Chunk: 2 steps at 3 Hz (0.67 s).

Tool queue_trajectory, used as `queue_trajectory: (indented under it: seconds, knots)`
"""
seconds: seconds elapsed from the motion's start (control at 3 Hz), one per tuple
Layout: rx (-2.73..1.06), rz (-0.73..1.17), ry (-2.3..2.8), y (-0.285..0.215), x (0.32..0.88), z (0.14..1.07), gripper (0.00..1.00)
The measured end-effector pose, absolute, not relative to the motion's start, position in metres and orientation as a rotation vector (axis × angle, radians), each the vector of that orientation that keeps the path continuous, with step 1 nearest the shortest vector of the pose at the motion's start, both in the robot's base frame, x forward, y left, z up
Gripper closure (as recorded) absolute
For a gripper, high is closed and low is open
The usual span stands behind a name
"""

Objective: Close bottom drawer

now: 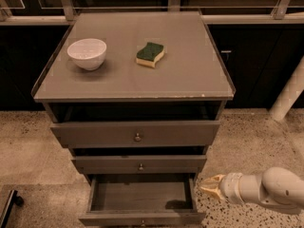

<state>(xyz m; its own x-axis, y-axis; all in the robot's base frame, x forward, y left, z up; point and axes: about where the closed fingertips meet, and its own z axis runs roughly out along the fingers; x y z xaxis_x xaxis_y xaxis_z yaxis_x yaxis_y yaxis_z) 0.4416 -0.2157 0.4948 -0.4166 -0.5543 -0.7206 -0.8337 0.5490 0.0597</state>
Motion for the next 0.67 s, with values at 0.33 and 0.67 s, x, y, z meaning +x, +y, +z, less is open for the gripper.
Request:
queue_trajectory:
  seconds: [0.33,0.67]
  knots:
    - [-1.072,0.591,2.136,-0.220,0.457,0.450,1.00]
    - [-1.008,0.664,2.189,-0.226,0.453,0.412,1.00]
